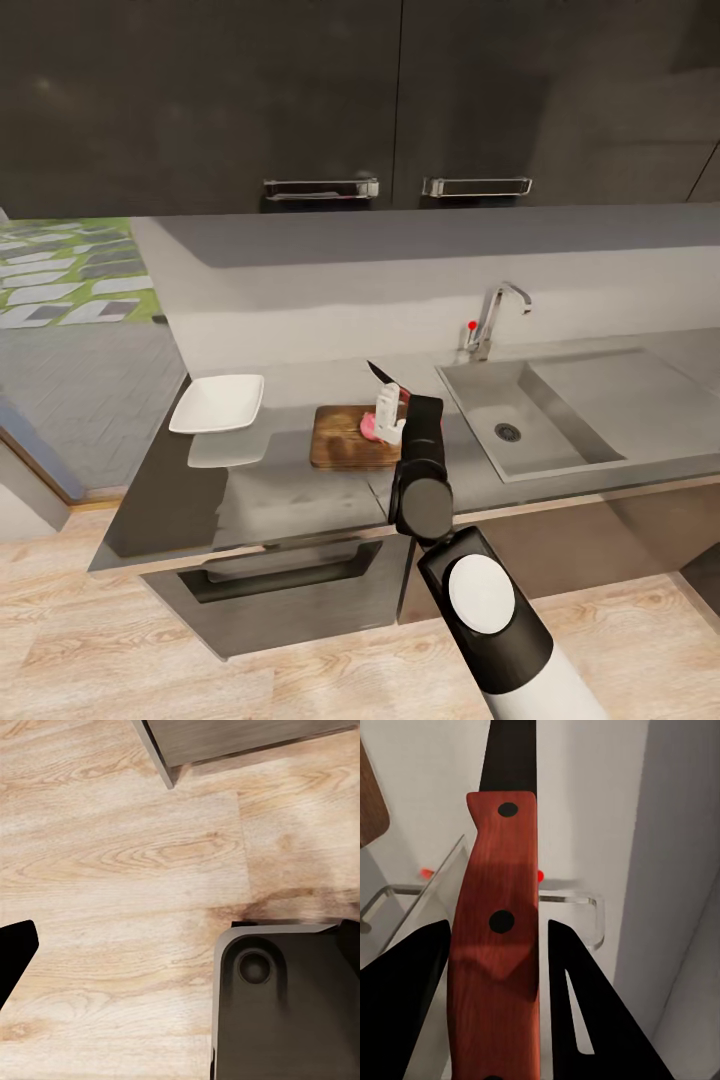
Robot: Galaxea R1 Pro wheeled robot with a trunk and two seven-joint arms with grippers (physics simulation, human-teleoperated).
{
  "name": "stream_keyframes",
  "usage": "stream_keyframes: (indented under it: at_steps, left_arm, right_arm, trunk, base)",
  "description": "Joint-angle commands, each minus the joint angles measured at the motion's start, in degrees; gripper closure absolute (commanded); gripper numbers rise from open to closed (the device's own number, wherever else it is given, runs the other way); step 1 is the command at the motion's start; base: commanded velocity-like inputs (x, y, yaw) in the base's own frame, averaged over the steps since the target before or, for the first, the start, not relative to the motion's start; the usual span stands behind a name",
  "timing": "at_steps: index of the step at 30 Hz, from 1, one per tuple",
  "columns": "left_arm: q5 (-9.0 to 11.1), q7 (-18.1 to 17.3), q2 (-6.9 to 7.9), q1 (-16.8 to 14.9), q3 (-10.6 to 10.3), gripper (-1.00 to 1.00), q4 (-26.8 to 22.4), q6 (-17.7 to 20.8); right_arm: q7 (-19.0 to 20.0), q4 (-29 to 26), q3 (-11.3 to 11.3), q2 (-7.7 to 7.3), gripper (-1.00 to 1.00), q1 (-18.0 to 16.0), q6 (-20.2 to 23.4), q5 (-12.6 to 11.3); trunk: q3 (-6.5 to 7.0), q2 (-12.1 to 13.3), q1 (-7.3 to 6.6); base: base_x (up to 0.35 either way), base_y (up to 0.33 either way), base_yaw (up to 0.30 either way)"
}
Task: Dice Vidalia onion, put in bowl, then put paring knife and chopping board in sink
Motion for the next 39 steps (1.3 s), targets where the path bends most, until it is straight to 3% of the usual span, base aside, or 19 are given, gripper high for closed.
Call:
stream_keyframes:
  at_steps: [1,23,25,28,32,39]
  left_arm:
    - [0.55,0.30,0.08,0.00,-0.49,-1.00,-0.13,-0.09]
    - [0.58,0.30,0.08,0.00,-0.49,-1.00,-0.12,0.04]
    - [0.59,0.30,0.08,0.00,-0.49,-1.00,-0.12,0.05]
    - [0.60,0.30,0.08,0.00,-0.49,-1.00,-0.11,0.06]
    - [0.58,0.30,0.08,0.00,-0.49,-1.00,-0.12,0.06]
    - [0.60,0.30,0.08,0.00,-0.49,-1.00,-0.07,-0.02]
  right_arm:
    - [0.58,-0.04,0.11,0.00,1.00,-0.07,0.14,0.61]
    - [0.16,-0.05,0.30,0.00,1.00,-0.07,0.05,0.35]
    - [0.07,-0.17,0.95,0.00,1.00,-0.07,-0.03,0.35]
    - [-0.17,-0.27,4.55,0.00,1.00,-0.07,0.06,0.35]
    - [-0.30,-0.30,7.68,0.00,1.00,-0.07,0.19,0.35]
    - [-0.27,-0.22,8.81,0.00,1.00,-0.06,1.11,0.09]
  trunk:
    - [-0.10,-0.11,0.04]
    - [-0.10,-0.11,0.04]
    - [-0.10,-0.11,0.04]
    - [-0.10,-0.11,0.04]
    - [-0.10,-0.11,0.04]
    - [-0.10,-0.11,0.04]
  base:
    - [0.000,0.000,0.000]
    - [0.017,-0.018,0.000]
    - [0.177,-0.183,0.000]
    - [0.207,-0.206,0.000]
    - [0.222,-0.217,0.000]
    - [0.227,-0.222,0.000]
